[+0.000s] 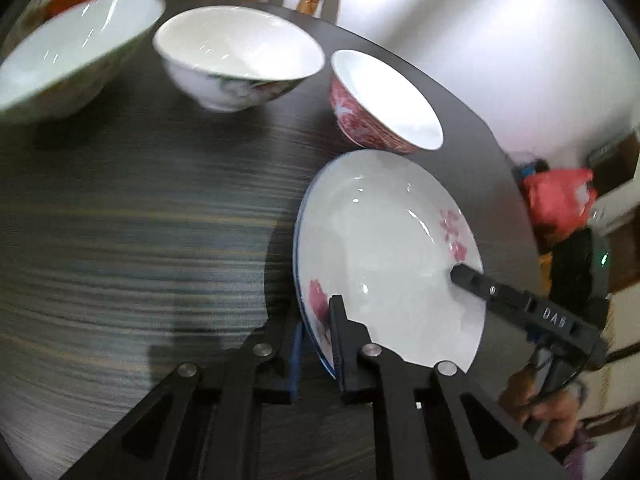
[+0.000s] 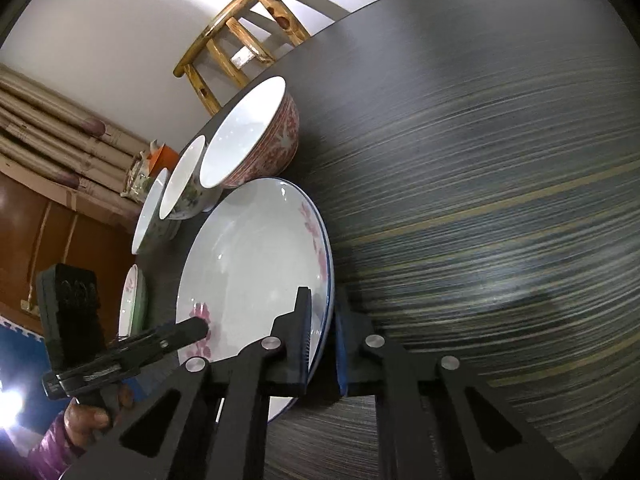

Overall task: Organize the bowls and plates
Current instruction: 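Grasp the rim of the blue-rimmed flower plate with the left tool, then carry the plate over and lower it onto the stack with the left tool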

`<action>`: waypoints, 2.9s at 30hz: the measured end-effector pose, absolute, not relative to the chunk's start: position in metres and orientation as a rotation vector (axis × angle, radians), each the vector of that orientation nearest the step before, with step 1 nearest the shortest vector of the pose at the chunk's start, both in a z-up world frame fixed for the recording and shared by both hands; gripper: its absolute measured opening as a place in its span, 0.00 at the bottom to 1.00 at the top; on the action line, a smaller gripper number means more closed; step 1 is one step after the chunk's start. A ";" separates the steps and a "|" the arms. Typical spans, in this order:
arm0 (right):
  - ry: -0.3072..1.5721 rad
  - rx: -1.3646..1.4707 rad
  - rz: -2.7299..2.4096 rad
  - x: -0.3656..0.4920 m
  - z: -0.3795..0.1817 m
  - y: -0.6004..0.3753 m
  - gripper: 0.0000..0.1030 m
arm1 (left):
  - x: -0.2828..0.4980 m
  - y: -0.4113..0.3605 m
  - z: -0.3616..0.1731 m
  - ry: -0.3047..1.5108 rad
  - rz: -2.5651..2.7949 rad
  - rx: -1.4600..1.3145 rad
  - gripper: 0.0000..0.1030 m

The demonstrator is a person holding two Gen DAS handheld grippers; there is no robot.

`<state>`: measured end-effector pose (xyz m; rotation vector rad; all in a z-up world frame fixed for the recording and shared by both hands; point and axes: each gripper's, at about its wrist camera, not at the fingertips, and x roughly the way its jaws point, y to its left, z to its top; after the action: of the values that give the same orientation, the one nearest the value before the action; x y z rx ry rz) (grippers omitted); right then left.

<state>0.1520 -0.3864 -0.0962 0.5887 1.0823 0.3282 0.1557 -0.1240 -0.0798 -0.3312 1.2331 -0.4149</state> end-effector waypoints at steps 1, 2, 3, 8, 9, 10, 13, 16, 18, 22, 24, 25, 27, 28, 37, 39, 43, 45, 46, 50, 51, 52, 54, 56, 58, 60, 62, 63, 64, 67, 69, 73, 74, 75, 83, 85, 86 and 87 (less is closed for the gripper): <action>1.083 0.600 0.329 0.151 -0.097 -0.388 0.11 | 0.154 -0.124 -0.079 1.232 -0.411 -0.329 0.11; 1.083 0.632 0.335 0.150 -0.099 -0.391 0.11 | 0.152 -0.125 -0.078 1.228 -0.413 -0.318 0.11; 1.083 0.658 0.341 0.148 -0.100 -0.393 0.10 | 0.150 -0.125 -0.078 1.226 -0.414 -0.313 0.11; 1.087 0.682 0.334 0.139 -0.100 -0.392 0.10 | 0.139 -0.117 -0.075 1.219 -0.416 -0.330 0.10; 1.087 0.688 0.336 0.138 -0.100 -0.391 0.11 | 0.136 -0.116 -0.073 1.213 -0.414 -0.327 0.10; 1.089 0.696 0.338 0.136 -0.100 -0.391 0.11 | 0.133 -0.116 -0.071 1.205 -0.412 -0.325 0.10; 1.091 0.716 0.349 0.130 -0.098 -0.385 0.11 | 0.127 -0.107 -0.065 1.189 -0.402 -0.326 0.10; 1.095 0.720 0.364 0.128 -0.096 -0.376 0.11 | 0.119 -0.093 -0.060 1.179 -0.387 -0.334 0.10; 1.101 0.709 0.378 0.128 -0.093 -0.368 0.11 | 0.112 -0.083 -0.056 1.170 -0.368 -0.333 0.10; 1.111 0.698 0.409 0.127 -0.088 -0.349 0.11 | 0.103 -0.062 -0.050 1.162 -0.341 -0.345 0.10; 1.117 0.693 0.428 0.126 -0.087 -0.339 0.11 | 0.099 -0.051 -0.047 1.158 -0.322 -0.355 0.10; 1.123 0.692 0.439 0.126 -0.086 -0.332 0.11 | 0.096 -0.045 -0.046 1.154 -0.311 -0.357 0.10; 1.131 0.689 0.456 0.126 -0.085 -0.320 0.11 | 0.090 -0.034 -0.043 1.143 -0.288 -0.356 0.10; 1.136 0.690 0.467 0.125 -0.085 -0.315 0.11 | 0.087 -0.026 -0.042 1.140 -0.278 -0.358 0.10; 1.207 0.644 0.567 0.132 -0.081 -0.243 0.11 | 0.070 0.048 -0.021 1.072 -0.176 -0.419 0.10; 1.220 0.634 0.585 0.134 -0.079 -0.226 0.11 | 0.068 0.066 -0.017 1.051 -0.147 -0.427 0.10; 1.238 0.597 0.633 0.144 -0.071 -0.185 0.11 | 0.065 0.100 -0.012 1.021 -0.092 -0.448 0.10; 1.243 0.578 0.649 0.149 -0.068 -0.169 0.11 | 0.065 0.113 -0.012 1.011 -0.072 -0.453 0.10; 1.246 0.572 0.658 0.151 -0.066 -0.161 0.12 | 0.066 0.123 -0.013 1.007 -0.059 -0.462 0.10; 1.258 0.547 0.687 0.166 -0.059 -0.126 0.12 | 0.064 0.155 -0.018 0.995 -0.016 -0.494 0.11; 1.262 0.535 0.693 0.170 -0.058 -0.115 0.12 | 0.064 0.163 -0.020 0.993 -0.005 -0.503 0.11; 1.265 0.525 0.697 0.173 -0.057 -0.110 0.12 | 0.064 0.168 -0.020 0.992 0.000 -0.511 0.11; 1.268 0.497 0.705 0.178 -0.053 -0.093 0.12 | 0.064 0.183 -0.023 0.988 0.014 -0.539 0.11; 1.275 0.477 0.713 0.183 -0.051 -0.080 0.12 | 0.066 0.194 -0.025 0.981 0.034 -0.556 0.12; 1.282 0.463 0.716 0.188 -0.052 -0.069 0.12 | 0.066 0.201 -0.026 0.977 0.042 -0.564 0.12; 1.285 0.450 0.717 0.189 -0.051 -0.062 0.13 | 0.066 0.210 -0.028 0.972 0.051 -0.582 0.12; 1.287 0.434 0.716 0.193 -0.050 -0.055 0.13 | 0.070 0.216 -0.033 0.973 0.061 -0.597 0.13; 1.289 0.429 0.715 0.195 -0.050 -0.051 0.13 | 0.070 0.220 -0.034 0.973 0.063 -0.601 0.13; 1.291 0.423 0.714 0.197 -0.049 -0.047 0.13 | 0.071 0.221 -0.035 0.973 0.067 -0.607 0.13; 1.297 0.405 0.709 0.200 -0.049 -0.039 0.13 | 0.073 0.228 -0.041 0.981 0.075 -0.614 0.14; 1.303 0.397 0.707 0.202 -0.050 -0.034 0.13 | 0.074 0.231 -0.044 0.989 0.082 -0.622 0.14; 1.311 0.384 0.699 0.206 -0.052 -0.024 0.14 | 0.077 0.235 -0.048 0.994 0.098 -0.615 0.14; 1.312 0.382 0.697 0.206 -0.052 -0.022 0.14 | 0.079 0.234 -0.048 0.995 0.102 -0.607 0.14; 1.315 0.384 0.696 0.207 -0.053 -0.021 0.14 | 0.080 0.234 -0.048 0.994 0.105 -0.594 0.14; 1.335 0.393 0.677 0.211 -0.059 -0.018 0.14 | 0.084 0.231 -0.045 0.986 0.151 -0.509 0.23; 1.337 0.394 0.677 0.211 -0.059 -0.017 0.15 | 0.084 0.231 -0.042 0.972 0.165 -0.488 0.24; 1.336 0.394 0.677 0.210 -0.058 -0.015 0.15 | 0.084 0.230 -0.037 0.952 0.181 -0.459 0.25; 1.336 0.393 0.676 0.210 -0.058 -0.015 0.15 | 0.084 0.228 -0.034 0.939 0.187 -0.440 0.26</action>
<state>0.2101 -0.0152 -0.0580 0.3930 1.3356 0.6761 0.0836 0.2281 -0.0338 -0.4397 0.9389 0.1872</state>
